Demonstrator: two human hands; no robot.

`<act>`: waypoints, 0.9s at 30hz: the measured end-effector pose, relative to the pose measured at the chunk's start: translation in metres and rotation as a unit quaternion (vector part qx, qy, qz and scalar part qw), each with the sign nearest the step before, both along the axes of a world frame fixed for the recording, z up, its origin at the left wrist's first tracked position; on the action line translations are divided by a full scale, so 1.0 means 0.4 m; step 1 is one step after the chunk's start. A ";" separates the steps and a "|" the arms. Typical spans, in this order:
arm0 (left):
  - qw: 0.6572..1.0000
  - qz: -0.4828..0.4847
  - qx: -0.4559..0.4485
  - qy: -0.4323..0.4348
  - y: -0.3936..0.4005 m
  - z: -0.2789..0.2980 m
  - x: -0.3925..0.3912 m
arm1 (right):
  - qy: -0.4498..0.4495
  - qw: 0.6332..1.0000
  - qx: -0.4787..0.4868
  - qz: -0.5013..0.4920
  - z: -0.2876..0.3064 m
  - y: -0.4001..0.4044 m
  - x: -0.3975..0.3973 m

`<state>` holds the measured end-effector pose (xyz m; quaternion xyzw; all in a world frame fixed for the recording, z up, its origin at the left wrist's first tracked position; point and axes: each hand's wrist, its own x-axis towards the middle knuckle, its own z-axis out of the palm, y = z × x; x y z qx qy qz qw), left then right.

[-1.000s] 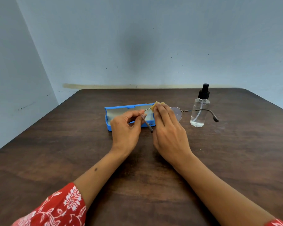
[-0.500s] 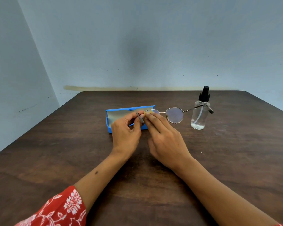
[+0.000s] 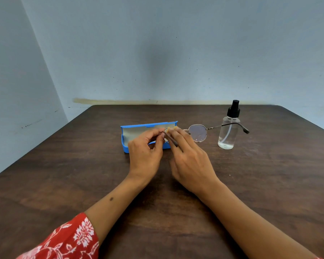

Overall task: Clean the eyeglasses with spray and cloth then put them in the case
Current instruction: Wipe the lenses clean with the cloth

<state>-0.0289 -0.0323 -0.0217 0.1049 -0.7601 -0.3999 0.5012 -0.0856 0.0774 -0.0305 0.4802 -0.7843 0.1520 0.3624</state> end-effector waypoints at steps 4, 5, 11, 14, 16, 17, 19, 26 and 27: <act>1.000 0.003 0.008 0.006 -0.005 -0.003 -0.002 | -0.002 1.000 -0.007 0.024 0.002 0.000 0.005; 1.000 0.002 0.005 0.009 -0.003 -0.002 -0.002 | 0.001 1.000 -0.009 0.013 0.002 0.001 0.003; 1.000 -0.007 -0.001 0.013 0.002 -0.003 -0.001 | -0.013 0.999 -0.001 -0.040 0.001 0.002 -0.007; 1.000 0.009 0.004 0.012 -0.007 -0.005 -0.003 | -0.002 1.000 -0.002 0.014 0.001 -0.001 0.004; 1.000 0.007 0.007 0.014 -0.008 -0.006 -0.005 | 0.003 1.000 -0.007 0.014 0.002 -0.001 0.005; 1.000 0.002 0.009 0.015 -0.007 -0.006 -0.006 | 0.003 1.000 -0.007 -0.001 0.002 0.000 0.001; 1.000 -0.008 0.010 0.015 0.000 -0.004 -0.005 | -0.007 0.999 -0.008 -0.044 0.004 0.003 -0.006; 1.000 0.000 -0.002 0.012 -0.006 -0.001 0.002 | -0.012 0.999 -0.011 0.032 0.004 -0.001 0.010; 1.000 0.001 -0.004 0.012 -0.005 -0.001 0.001 | -0.012 0.999 -0.017 0.034 0.005 0.000 0.011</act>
